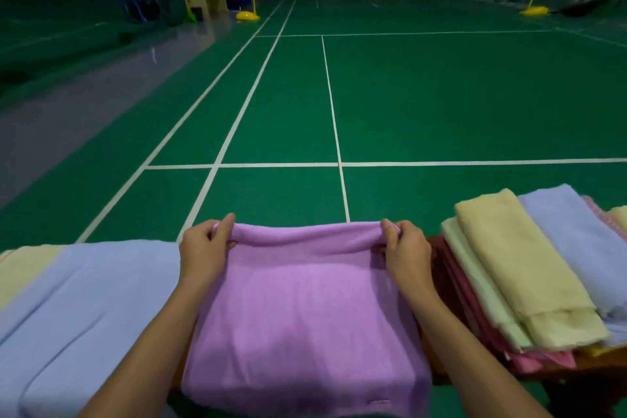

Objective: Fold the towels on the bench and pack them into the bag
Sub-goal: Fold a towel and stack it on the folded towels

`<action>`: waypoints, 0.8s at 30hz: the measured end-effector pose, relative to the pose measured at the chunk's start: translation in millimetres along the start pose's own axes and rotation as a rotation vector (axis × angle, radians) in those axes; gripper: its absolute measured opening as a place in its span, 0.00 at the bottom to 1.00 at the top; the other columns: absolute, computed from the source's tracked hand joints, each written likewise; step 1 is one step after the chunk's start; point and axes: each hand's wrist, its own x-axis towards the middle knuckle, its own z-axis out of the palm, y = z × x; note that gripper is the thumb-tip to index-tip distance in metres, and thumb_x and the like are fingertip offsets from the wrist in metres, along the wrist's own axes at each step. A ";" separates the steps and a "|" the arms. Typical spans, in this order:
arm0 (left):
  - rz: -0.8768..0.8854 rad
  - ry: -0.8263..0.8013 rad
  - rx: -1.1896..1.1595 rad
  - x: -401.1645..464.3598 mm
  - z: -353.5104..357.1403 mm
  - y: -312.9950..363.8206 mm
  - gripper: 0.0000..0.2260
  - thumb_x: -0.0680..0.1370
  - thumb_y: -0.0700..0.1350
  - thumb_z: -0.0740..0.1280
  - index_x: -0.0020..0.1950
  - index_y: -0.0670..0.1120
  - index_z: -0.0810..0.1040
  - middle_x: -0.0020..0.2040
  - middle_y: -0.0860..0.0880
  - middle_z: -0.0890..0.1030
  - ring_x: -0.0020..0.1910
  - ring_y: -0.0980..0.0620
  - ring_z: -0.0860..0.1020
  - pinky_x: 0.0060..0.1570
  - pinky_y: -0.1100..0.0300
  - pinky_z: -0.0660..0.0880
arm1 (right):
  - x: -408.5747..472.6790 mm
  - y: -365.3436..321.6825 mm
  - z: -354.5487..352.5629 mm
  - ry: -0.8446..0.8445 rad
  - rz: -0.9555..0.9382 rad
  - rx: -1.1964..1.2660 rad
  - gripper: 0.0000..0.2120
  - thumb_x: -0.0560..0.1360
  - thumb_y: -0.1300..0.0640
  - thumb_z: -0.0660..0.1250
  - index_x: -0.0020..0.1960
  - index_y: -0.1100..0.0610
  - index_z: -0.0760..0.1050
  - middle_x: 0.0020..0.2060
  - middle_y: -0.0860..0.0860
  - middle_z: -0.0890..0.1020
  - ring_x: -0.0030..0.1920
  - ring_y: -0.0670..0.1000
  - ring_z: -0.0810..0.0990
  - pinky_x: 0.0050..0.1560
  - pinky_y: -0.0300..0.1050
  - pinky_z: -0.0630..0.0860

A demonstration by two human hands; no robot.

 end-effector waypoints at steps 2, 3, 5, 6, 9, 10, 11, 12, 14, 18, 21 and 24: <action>0.021 -0.039 0.022 0.0 9.1 0.8 0.16 0.84 0.51 0.69 0.42 0.40 0.82 0.40 0.43 0.83 0.42 0.47 0.79 0.46 0.52 0.75 | 0.2 -1.4 6.0 -0.037 0.014 0.029 0.12 0.83 0.50 0.67 0.58 0.60 0.77 0.55 0.60 0.82 0.57 0.62 0.80 0.49 0.45 0.65; 0.019 -0.052 0.010 -1.3 12.8 2.3 0.10 0.84 0.49 0.69 0.50 0.43 0.84 0.47 0.46 0.85 0.48 0.48 0.80 0.52 0.51 0.76 | -1.5 -3.2 6.7 -0.056 0.005 0.029 0.16 0.83 0.52 0.69 0.66 0.61 0.74 0.60 0.60 0.80 0.61 0.60 0.78 0.52 0.43 0.65; 0.021 -0.080 0.001 -4.2 14.8 5.3 0.12 0.83 0.47 0.71 0.66 0.48 0.82 0.62 0.53 0.81 0.62 0.52 0.77 0.64 0.52 0.74 | -5.2 -3.8 4.5 -0.046 -0.013 0.019 0.25 0.81 0.58 0.70 0.75 0.62 0.67 0.66 0.62 0.75 0.66 0.60 0.75 0.58 0.42 0.65; 0.018 -0.092 -0.008 -4.7 13.6 5.3 0.16 0.83 0.46 0.71 0.71 0.50 0.79 0.66 0.55 0.78 0.66 0.53 0.74 0.67 0.52 0.72 | -6.0 -1.4 2.8 -0.044 -0.010 0.015 0.27 0.80 0.61 0.70 0.76 0.62 0.66 0.68 0.63 0.73 0.68 0.61 0.74 0.62 0.43 0.65; 0.040 -0.107 0.019 -9.1 5.9 5.8 0.18 0.82 0.41 0.71 0.73 0.50 0.78 0.69 0.54 0.77 0.68 0.54 0.73 0.68 0.52 0.73 | -8.5 5.7 -8.4 -0.099 0.031 -0.054 0.29 0.79 0.63 0.70 0.77 0.62 0.64 0.68 0.63 0.74 0.68 0.60 0.72 0.65 0.47 0.65; 0.058 -0.121 0.031 -11.8 3.9 5.0 0.18 0.82 0.40 0.71 0.71 0.50 0.79 0.70 0.53 0.78 0.68 0.54 0.74 0.68 0.52 0.73 | -9.8 8.8 -12.6 -0.130 0.041 -0.078 0.29 0.79 0.62 0.70 0.77 0.61 0.64 0.67 0.63 0.75 0.67 0.60 0.73 0.64 0.49 0.67; 0.080 -0.151 0.052 -15.8 1.5 5.6 0.17 0.82 0.39 0.71 0.70 0.51 0.80 0.69 0.53 0.79 0.67 0.54 0.76 0.67 0.53 0.74 | -13.0 10.4 -17.3 -0.163 0.054 -0.099 0.30 0.79 0.61 0.70 0.77 0.61 0.64 0.66 0.62 0.76 0.66 0.61 0.74 0.64 0.51 0.69; 0.102 -0.191 0.070 -21.0 -0.5 6.7 0.16 0.82 0.40 0.72 0.68 0.52 0.80 0.67 0.54 0.81 0.65 0.55 0.77 0.66 0.54 0.75 | -17.4 12.2 -22.0 -0.191 0.059 -0.115 0.30 0.78 0.60 0.70 0.77 0.62 0.64 0.65 0.62 0.76 0.66 0.62 0.75 0.63 0.52 0.70; 0.140 -0.276 0.105 -33.1 -4.2 8.7 0.16 0.81 0.41 0.72 0.66 0.56 0.80 0.62 0.57 0.82 0.62 0.57 0.78 0.63 0.57 0.74 | -28.9 15.4 -30.4 -0.237 0.061 -0.174 0.30 0.78 0.59 0.71 0.76 0.63 0.64 0.63 0.62 0.78 0.64 0.64 0.77 0.60 0.53 0.73; 0.186 -0.375 0.128 -52.0 -11.8 13.0 0.13 0.81 0.43 0.73 0.63 0.56 0.81 0.60 0.60 0.83 0.61 0.63 0.79 0.60 0.59 0.77 | -50.5 18.8 -46.6 -0.324 0.056 -0.310 0.24 0.79 0.52 0.72 0.68 0.61 0.67 0.54 0.58 0.82 0.56 0.63 0.82 0.49 0.52 0.75; 0.188 -0.397 0.129 -69.5 -14.4 19.2 0.11 0.81 0.42 0.74 0.60 0.54 0.83 0.58 0.58 0.84 0.58 0.59 0.82 0.61 0.56 0.80 | -65.4 16.8 -61.5 -0.363 0.083 -0.405 0.18 0.78 0.46 0.72 0.55 0.57 0.69 0.46 0.52 0.81 0.46 0.59 0.81 0.42 0.50 0.74; 0.260 -0.518 0.162 -96.7 -13.5 30.7 0.11 0.81 0.43 0.73 0.60 0.57 0.83 0.58 0.62 0.84 0.57 0.62 0.82 0.59 0.60 0.80 | -81.5 14.0 -72.3 -0.415 0.115 -0.483 0.18 0.75 0.41 0.72 0.43 0.54 0.72 0.38 0.48 0.80 0.40 0.53 0.80 0.39 0.47 0.73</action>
